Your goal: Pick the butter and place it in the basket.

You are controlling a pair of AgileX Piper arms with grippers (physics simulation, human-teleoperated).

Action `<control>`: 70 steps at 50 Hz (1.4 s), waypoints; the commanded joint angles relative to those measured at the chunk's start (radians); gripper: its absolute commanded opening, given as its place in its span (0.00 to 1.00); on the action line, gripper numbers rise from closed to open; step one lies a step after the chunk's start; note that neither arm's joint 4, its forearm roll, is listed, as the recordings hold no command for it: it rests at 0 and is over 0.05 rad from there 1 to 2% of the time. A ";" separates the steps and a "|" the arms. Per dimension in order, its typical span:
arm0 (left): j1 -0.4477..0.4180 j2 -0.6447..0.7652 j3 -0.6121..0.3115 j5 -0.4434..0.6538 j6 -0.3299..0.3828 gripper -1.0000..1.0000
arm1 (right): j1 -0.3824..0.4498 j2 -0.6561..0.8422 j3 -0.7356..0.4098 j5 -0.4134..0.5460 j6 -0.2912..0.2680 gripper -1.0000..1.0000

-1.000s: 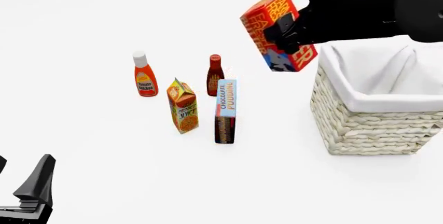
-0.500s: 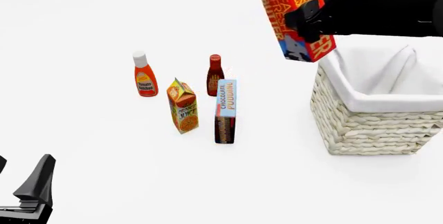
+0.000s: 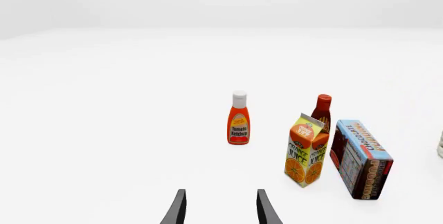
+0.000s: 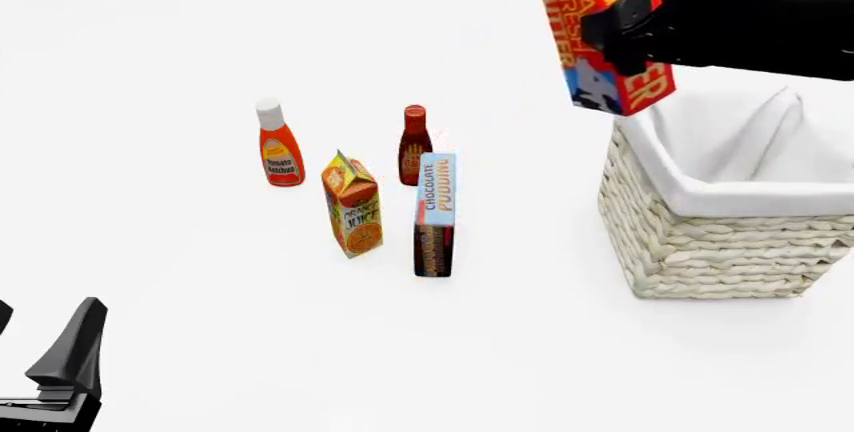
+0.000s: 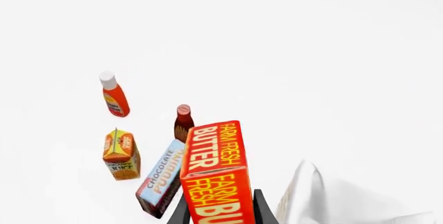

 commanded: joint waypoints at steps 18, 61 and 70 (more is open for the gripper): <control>0.000 0.000 0.000 0.000 0.000 1.00 | -0.090 -0.070 0.056 -0.076 0.067 0.00; 0.000 0.000 0.000 0.000 0.000 1.00 | -0.248 -0.140 0.166 -0.195 0.148 0.00; 0.000 0.000 0.000 0.000 0.000 1.00 | -0.260 -0.138 0.183 -0.218 0.161 0.00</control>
